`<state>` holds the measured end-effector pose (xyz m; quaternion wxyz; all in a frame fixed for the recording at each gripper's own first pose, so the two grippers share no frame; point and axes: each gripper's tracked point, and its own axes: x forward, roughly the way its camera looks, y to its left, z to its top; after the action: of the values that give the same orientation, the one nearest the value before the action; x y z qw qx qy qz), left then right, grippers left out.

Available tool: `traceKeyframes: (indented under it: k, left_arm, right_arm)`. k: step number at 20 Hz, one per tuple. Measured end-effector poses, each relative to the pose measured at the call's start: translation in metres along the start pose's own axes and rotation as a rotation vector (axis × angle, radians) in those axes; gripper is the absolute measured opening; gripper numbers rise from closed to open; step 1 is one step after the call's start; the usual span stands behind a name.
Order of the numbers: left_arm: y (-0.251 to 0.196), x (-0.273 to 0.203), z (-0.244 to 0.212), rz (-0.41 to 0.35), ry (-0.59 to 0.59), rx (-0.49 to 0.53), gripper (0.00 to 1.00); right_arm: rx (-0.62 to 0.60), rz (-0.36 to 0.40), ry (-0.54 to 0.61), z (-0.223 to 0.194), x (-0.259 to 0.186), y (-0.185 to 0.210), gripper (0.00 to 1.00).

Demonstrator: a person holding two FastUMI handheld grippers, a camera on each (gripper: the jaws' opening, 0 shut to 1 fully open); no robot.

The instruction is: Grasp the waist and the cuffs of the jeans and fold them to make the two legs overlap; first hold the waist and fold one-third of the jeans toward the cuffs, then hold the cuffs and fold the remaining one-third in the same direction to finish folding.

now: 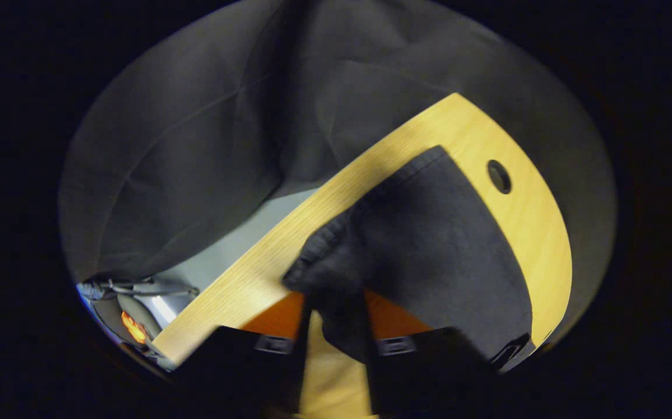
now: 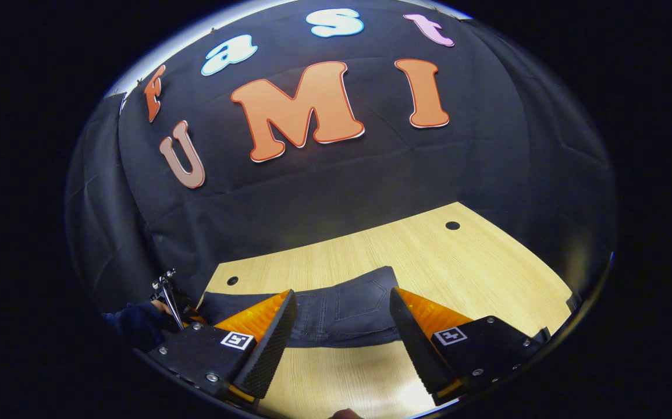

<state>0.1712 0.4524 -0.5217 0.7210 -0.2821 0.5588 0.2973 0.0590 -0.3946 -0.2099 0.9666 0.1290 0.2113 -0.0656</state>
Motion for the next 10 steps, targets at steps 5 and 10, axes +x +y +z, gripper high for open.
traceKeyframes:
  k: [5,10]
  left_arm:
    - [-0.008,-0.003,0.005,-0.125,-0.101,0.001,0.05]
    - [-0.026,-0.080,0.006,-0.213,-0.260,0.050,0.05]
  right_arm:
    - [-0.022,-0.016,0.003,-0.001,-0.003,-0.026,0.97]
    - [-0.057,0.028,0.022,0.014,0.014,-0.037,0.97]
